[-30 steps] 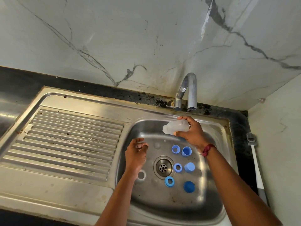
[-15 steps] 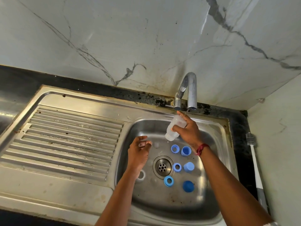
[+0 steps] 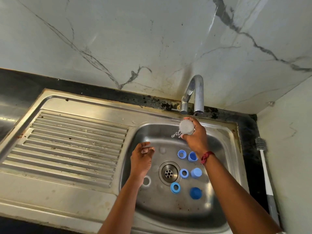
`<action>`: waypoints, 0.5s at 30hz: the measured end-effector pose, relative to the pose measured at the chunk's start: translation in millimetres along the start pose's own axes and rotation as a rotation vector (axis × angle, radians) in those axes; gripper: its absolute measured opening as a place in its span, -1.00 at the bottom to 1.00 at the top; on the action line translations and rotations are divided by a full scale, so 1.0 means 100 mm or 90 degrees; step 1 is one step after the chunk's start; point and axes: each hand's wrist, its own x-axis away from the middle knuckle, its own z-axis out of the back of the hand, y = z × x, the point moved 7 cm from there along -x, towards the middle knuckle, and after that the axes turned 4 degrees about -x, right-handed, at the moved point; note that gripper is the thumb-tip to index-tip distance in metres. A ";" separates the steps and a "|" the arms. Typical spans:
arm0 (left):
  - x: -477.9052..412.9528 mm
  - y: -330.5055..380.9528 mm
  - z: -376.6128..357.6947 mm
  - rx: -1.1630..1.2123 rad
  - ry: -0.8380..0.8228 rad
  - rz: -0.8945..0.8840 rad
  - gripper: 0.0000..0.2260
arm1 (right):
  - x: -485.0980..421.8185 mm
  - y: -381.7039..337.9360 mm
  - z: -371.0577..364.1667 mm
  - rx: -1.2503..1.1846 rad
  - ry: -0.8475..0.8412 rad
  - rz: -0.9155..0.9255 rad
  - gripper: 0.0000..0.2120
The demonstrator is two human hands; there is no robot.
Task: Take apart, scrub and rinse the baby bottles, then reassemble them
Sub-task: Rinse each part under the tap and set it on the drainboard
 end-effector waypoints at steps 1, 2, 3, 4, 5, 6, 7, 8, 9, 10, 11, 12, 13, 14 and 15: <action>0.00 -0.01 0.00 0.002 0.001 0.001 -0.79 | -0.02 0.00 0.00 -0.018 0.009 -0.016 -0.40; 0.00 -0.01 0.01 0.004 0.002 0.002 -0.78 | -0.03 0.02 0.00 -0.022 0.014 -0.032 -0.39; -0.01 -0.02 0.01 0.006 0.003 0.004 -0.78 | -0.03 0.03 -0.01 -0.009 0.012 -0.042 -0.39; -0.01 -0.03 0.02 0.008 0.006 0.006 -0.78 | -0.03 0.04 -0.02 0.015 0.002 -0.044 -0.40; -0.01 -0.04 0.03 0.010 0.010 0.009 -0.79 | -0.01 0.03 -0.03 0.038 -0.010 -0.034 -0.41; -0.02 -0.05 0.03 0.011 0.014 0.011 -0.79 | 0.00 0.01 -0.04 0.053 -0.016 -0.021 -0.43; -0.02 -0.05 0.04 0.013 0.017 0.013 -0.79 | 0.01 0.00 -0.03 0.055 -0.012 -0.011 -0.44; -0.02 -0.05 0.04 0.016 0.019 0.016 -0.79 | 0.02 -0.02 -0.01 0.042 0.003 -0.010 -0.43; -0.03 -0.06 0.04 0.019 0.019 0.017 -0.79 | 0.02 -0.03 0.01 0.028 0.019 -0.015 -0.42; -0.03 -0.07 0.04 0.020 0.019 0.018 -0.79 | 0.02 -0.04 0.02 0.026 0.023 -0.015 -0.40; -0.03 -0.08 0.04 0.022 0.019 0.019 -0.79 | 0.02 -0.07 0.01 0.044 0.013 -0.001 -0.39; -0.03 -0.08 0.04 0.024 0.020 0.020 -0.79 | 0.02 -0.08 -0.02 0.062 -0.008 0.019 -0.39; -0.03 -0.08 0.04 0.027 0.020 0.021 -0.79 | 0.02 -0.09 -0.04 0.059 -0.025 0.032 -0.40; -0.04 -0.09 0.04 0.030 0.021 0.022 -0.79 | 0.03 -0.10 -0.05 0.035 -0.029 0.032 -0.42; -0.05 -0.09 0.04 0.033 0.020 0.024 -0.79 | 0.03 -0.10 -0.04 0.006 -0.022 0.021 -0.43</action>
